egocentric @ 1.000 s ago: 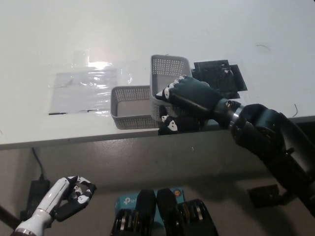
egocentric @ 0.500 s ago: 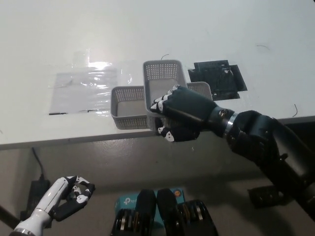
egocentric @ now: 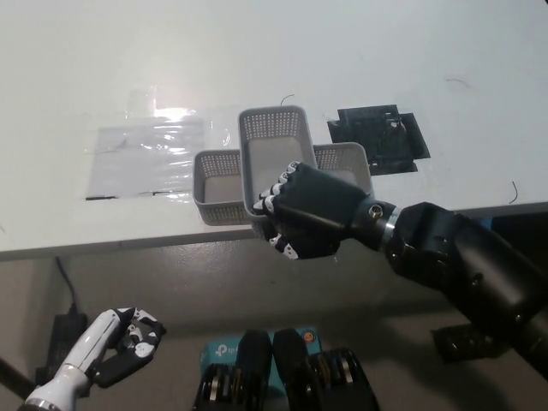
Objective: The robot uses its right hand to pick up the grey box kept on the middle on the desk and place it on top of another box next to it in a right angle
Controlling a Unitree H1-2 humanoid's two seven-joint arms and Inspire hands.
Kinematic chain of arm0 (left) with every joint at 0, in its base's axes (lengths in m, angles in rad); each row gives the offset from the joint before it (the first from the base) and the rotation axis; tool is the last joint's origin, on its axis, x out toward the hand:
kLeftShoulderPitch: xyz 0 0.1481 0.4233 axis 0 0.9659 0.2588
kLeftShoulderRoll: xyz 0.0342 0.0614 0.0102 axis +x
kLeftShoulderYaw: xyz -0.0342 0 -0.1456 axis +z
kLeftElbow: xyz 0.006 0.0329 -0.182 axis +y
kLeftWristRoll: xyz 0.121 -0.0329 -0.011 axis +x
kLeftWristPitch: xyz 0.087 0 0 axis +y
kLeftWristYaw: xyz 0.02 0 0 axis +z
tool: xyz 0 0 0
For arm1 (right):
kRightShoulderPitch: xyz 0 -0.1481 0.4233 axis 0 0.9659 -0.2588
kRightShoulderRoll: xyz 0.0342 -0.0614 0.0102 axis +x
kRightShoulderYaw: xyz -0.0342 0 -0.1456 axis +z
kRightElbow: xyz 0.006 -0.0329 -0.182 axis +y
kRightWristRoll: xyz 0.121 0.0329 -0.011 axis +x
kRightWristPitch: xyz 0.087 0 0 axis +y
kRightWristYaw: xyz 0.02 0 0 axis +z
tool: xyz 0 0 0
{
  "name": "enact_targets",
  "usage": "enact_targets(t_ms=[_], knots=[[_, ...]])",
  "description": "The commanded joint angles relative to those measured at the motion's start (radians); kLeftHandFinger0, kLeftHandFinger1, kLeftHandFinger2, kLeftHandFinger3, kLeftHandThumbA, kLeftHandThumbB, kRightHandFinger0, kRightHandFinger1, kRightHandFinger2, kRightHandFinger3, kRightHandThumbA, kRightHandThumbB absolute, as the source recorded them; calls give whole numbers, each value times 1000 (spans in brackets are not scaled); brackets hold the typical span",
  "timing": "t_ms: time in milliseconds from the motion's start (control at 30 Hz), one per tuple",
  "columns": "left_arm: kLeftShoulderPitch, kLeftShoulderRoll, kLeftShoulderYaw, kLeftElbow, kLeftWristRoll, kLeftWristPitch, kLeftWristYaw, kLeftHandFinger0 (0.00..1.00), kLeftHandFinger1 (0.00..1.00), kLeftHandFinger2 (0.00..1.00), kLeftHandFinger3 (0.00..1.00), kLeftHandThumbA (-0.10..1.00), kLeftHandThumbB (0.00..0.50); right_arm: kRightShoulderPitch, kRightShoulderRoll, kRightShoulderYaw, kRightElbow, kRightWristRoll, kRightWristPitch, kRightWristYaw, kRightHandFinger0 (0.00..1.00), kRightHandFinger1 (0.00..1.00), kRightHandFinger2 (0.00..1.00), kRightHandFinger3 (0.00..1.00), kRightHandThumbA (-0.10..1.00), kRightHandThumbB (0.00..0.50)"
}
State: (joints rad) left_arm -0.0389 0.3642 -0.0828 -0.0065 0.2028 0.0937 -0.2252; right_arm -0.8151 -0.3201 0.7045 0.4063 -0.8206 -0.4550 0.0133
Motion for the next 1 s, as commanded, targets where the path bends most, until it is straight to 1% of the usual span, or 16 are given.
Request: enact_targets(t_ms=[0, 133, 200, 233, 367, 433, 567, 700, 733, 767, 800, 833, 867, 900, 933, 967], knots=[[0, 18, 2, -31, -12, -14, -15, 193, 116, 264, 484, 485, 181, -37, -36, 18, 35, -75, -15, -60, 0, 24, 484, 325, -100, 99], [1, 21, -1, -27, -5, -26, -12, 167, 117, 279, 483, 446, 165, -48, -42, 30, 71, -85, -15, -124, 0, 0, 404, 311, -100, 73], [7, 20, -4, -34, -2, -22, -12, 174, 127, 293, 494, 430, 156, -51, -45, 35, 83, -92, -15, -141, 0, 0, 403, 319, -100, 78], [7, 20, -5, -29, 1, -34, -8, 173, 125, 292, 489, 425, 160, -51, -45, 27, 84, -89, -15, -121, 0, 1, 425, 350, -100, 41], [8, 21, -8, -38, 3, -7, -13, 182, 134, 294, 475, 416, 161, -54, -40, -6, 84, -86, -7, -71, 0, 36, 474, 384, -100, 9], [8, 23, -10, -43, 0, -2, -17, 188, 143, 300, 485, 430, 162, -64, -39, -2, 103, -95, -15, -118, 0, 0, 405, 298, -100, 9], [2, 25, -14, -41, 6, -12, -15, 189, 134, 267, 475, 469, 169, -68, -36, -18, 84, -99, -11, -86, 0, 0, 376, 268, -100, 0], [3, 26, -12, -52, -3, 9, -21, 201, 153, 305, 497, 462, 169, -59, -33, -21, 61, -91, 7, -32, 0, 57, 430, 289, -100, 0], [4, 23, -10, -53, -3, 13, -17, 189, 130, 276, 476, 437, 167, -42, -21, -28, 53, -56, 38, 25, 13, 134, 434, 529, -100, 0], [4, 22, -9, -54, -4, 15, -18, 184, 126, 272, 469, 431, 165, -40, -20, -30, 48, -55, 47, 38, 1, 116, 400, 485, -100, 0], [5, 22, -9, -53, -3, 12, -17, 189, 120, 266, 468, 432, 174, -35, -18, -30, 37, -50, 62, 71, 163, 299, 575, 692, -100, 3], [5, 24, -9, -46, -4, -3, -16, 189, 106, 250, 460, 430, 165, -33, -21, -26, 17, -60, 88, 117, 313, 467, 696, 931, -48, 13], [4, 24, -9, -44, -4, -9, -16, 184, 101, 244, 456, 428, 167, -33, -22, -25, 10, -65, 97, 133, 328, 452, 624, 1000, 22, 1], [4, 23, -7, -45, -10, 2, -19, 197, 104, 261, 450, 440, 178, -34, -27, -18, 8, -101, 88, 103, 510, 652, 780, 1000, 197, 86], [4, 23, -6, -45, -11, 4, -20, 201, 105, 262, 449, 442, 179, -33, -27, -18, 6, -105, 89, 103, 524, 663, 784, 1000, 221, 93], [3, 22, -5, -36, -14, -13, -17, 190, 94, 255, 439, 423, 174, -33, -30, -16, -6, -120, 103, 117, 708, 941, 1000, 1000, 296, 151]])
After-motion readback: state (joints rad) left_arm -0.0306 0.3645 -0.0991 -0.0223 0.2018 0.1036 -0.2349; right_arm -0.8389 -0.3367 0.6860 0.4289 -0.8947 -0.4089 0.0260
